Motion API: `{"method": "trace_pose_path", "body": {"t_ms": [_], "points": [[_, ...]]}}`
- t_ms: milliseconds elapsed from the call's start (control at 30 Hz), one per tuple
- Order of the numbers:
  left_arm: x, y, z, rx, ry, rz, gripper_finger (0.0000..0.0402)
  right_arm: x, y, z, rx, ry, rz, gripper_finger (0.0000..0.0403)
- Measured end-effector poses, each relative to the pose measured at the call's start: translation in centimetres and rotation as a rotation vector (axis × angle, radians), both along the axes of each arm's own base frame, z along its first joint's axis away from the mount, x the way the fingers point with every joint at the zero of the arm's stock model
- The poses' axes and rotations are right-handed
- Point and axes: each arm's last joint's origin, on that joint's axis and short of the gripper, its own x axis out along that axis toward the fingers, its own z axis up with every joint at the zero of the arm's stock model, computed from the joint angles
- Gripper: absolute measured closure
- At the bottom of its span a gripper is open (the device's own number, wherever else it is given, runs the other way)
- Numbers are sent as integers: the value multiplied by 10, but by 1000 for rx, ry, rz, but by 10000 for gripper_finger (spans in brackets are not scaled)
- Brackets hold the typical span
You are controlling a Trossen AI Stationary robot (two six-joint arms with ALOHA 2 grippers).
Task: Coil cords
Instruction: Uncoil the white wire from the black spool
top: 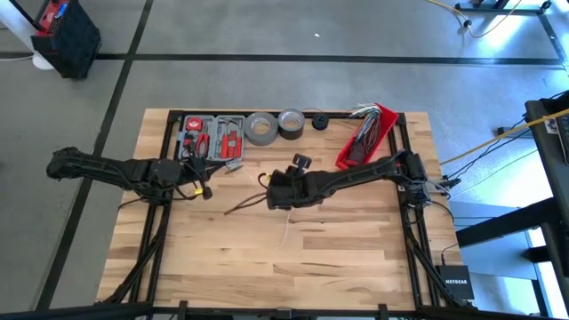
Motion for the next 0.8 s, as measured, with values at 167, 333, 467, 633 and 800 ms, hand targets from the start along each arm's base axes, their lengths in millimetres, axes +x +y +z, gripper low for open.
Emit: {"method": "trace_pose_path", "body": {"t_ms": [167, 333, 467, 633, 800], "points": [[0, -1, 0, 1, 8, -35, 398, 2, 9, 4, 196, 14, 141, 252], [2, -6, -1, -18, 32, -227, 398, 18, 11, 10, 147, -99, 265, 248], [3, -9, -1, -19, 41, -321, 398, 39, 3, 10, 62, -235, 309, 247], [3, -9, -1, -7, 46, -331, 398, 58, -8, -6, 140, -302, 393, 247], [3, -9, -1, -8, 47, -334, 398, 69, -16, -30, 185, -310, 417, 247]]}}
